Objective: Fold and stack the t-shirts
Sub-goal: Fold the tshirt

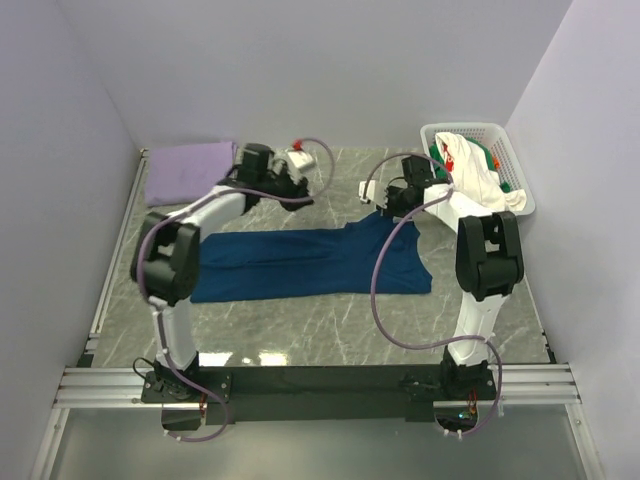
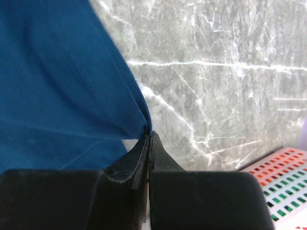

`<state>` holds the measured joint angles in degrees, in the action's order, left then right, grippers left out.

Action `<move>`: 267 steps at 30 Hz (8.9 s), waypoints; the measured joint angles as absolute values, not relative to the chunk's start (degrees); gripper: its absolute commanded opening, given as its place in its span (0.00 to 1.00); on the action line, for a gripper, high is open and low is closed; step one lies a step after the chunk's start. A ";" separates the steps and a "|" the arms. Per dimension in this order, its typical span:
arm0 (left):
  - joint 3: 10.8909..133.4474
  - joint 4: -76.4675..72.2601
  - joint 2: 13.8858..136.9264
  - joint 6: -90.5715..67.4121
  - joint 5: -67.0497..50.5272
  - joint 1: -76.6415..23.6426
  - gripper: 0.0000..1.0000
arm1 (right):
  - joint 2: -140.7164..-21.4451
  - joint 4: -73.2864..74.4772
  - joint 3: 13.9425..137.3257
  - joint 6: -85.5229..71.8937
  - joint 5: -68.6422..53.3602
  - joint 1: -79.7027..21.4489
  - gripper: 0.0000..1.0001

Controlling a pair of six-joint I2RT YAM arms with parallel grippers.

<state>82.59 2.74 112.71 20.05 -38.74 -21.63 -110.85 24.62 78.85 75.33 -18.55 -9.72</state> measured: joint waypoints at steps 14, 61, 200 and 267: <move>77.08 16.69 95.15 19.40 -39.79 -8.82 0.46 | -99.44 39.81 74.74 75.50 -19.57 -12.25 0.00; 66.35 29.45 103.98 21.98 -26.74 2.55 0.29 | -97.91 55.96 78.52 58.59 -21.10 -16.62 0.87; 51.11 5.72 90.70 -16.14 -37.69 -20.60 0.19 | -122.85 44.12 105.80 -3.62 -24.27 -19.53 0.12; 42.26 38.57 50.43 47.03 -40.77 -22.90 0.61 | -54.08 41.78 48.10 39.81 -18.72 -40.71 0.67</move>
<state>42.26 38.57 50.43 47.03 -40.77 -22.90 -54.08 41.78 48.10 39.81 -18.72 -40.71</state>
